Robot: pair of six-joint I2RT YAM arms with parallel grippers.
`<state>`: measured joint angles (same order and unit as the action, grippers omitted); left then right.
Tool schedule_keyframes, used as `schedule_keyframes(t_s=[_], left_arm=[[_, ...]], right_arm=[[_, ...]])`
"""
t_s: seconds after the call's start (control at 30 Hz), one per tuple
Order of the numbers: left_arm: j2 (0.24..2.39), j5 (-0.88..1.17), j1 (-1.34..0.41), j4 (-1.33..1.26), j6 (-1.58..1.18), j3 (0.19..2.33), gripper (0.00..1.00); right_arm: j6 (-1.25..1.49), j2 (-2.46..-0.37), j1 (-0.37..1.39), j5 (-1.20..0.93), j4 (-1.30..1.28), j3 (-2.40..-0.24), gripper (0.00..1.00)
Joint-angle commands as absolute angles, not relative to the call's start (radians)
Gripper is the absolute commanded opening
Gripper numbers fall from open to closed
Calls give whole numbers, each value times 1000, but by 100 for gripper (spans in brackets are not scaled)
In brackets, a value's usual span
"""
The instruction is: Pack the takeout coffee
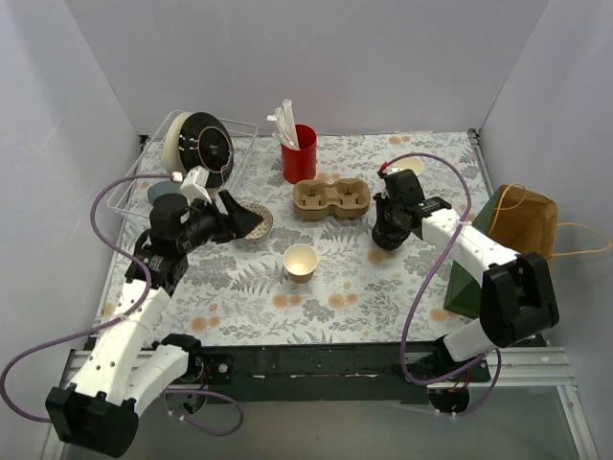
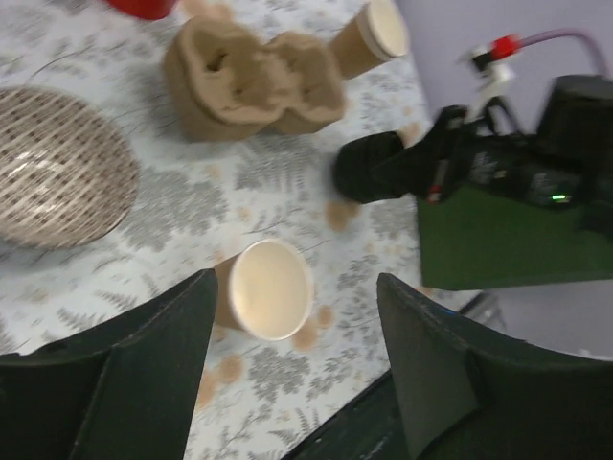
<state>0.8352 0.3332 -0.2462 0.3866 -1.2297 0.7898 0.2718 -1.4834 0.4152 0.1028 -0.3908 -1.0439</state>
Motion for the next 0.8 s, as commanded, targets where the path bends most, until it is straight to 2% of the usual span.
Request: schedule_keyframes(t_s=[0.0, 0.07, 0.1, 0.17, 0.2, 0.27, 0.43, 0.57, 0.67, 0.73, 0.77], left_arm=[[948, 584, -279, 209, -1330, 922, 60], [1028, 558, -319, 189, -1338, 969, 53], [1054, 543, -375, 181, -1338, 983, 43], [1135, 485, -446, 152, -1338, 1021, 31], [1170, 470, -512, 137, -1339, 1029, 15], [1260, 448, -555, 82, -1350, 1045, 0], [1422, 416, -626, -41, -1411, 1058, 0], [1523, 382, -660, -126, -1434, 1072, 0], [1612, 385, -681, -167, -1447, 1095, 0], [1664, 371, -696, -179, -1451, 1110, 0], [1680, 371, -701, -187, -1451, 1118, 0]], right_arm=[[146, -1448, 416, 34, -367, -993, 20], [111, -1442, 416, 18, -357, -973, 20], [92, -1430, 416, -27, -344, -960, 21], [60, -1410, 416, -69, -325, -927, 25], [55, -1388, 416, -83, -312, -916, 26], [42, -1368, 416, -80, -304, -896, 27], [34, -1344, 416, -40, -302, -884, 18], [43, -1336, 416, -41, -311, -890, 35], [46, -1319, 416, -60, -314, -884, 39], [49, -1305, 416, -49, -310, -870, 36], [49, -1299, 416, -37, -305, -865, 30]])
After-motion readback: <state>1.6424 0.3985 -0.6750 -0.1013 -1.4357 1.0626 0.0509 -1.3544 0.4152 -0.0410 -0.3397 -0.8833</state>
